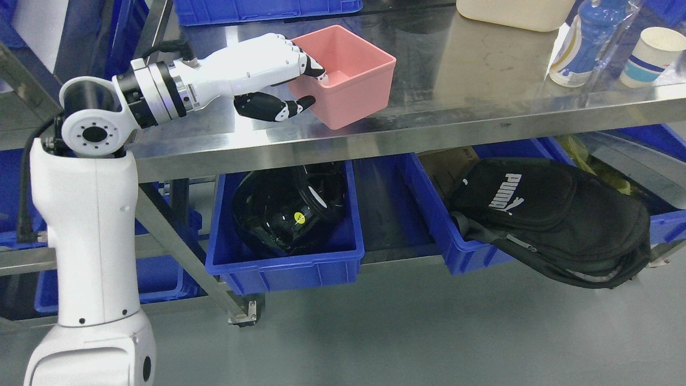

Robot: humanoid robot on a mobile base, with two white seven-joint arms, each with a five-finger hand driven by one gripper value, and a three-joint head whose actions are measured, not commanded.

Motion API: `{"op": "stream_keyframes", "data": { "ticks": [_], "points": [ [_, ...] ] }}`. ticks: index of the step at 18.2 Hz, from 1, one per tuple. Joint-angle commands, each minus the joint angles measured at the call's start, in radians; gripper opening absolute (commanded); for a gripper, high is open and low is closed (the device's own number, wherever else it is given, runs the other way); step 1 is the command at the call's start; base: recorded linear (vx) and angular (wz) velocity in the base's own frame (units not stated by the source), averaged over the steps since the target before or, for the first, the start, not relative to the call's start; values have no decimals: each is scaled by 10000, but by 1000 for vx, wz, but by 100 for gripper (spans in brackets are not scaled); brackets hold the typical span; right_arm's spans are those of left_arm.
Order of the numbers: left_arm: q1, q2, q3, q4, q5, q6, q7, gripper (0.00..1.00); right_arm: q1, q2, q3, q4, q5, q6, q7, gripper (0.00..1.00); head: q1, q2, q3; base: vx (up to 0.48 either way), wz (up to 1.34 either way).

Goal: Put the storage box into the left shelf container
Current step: 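Lift the pink box off the table with the left hand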

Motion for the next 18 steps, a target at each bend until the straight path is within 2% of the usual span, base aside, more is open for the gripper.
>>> {"op": "stream_keyframes", "data": {
  "ticks": [1, 6, 12, 18],
  "points": [
    [750, -807, 1595, -1983, 8, -199, -22, 2, 78, -175, 0, -175, -31, -8, 8, 100, 0, 0, 0, -137, 168],
    [887, -940, 1595, -1983, 8, -199, -7, 2, 78, -175, 0, -175, -31, -8, 8, 100, 0, 0, 0, -184, 208],
    [2544, -940, 1089, -1983, 8, -489, 70, 2, 78, -175, 0, -175, -31, -8, 8, 100, 0, 0, 0, -222, 254],
    [2744, -940, 1089, -1983, 8, -567, 100, 3, 78, -175, 0, -175, -31, -8, 8, 100, 0, 2, 0, -189, 935]
  ]
}}
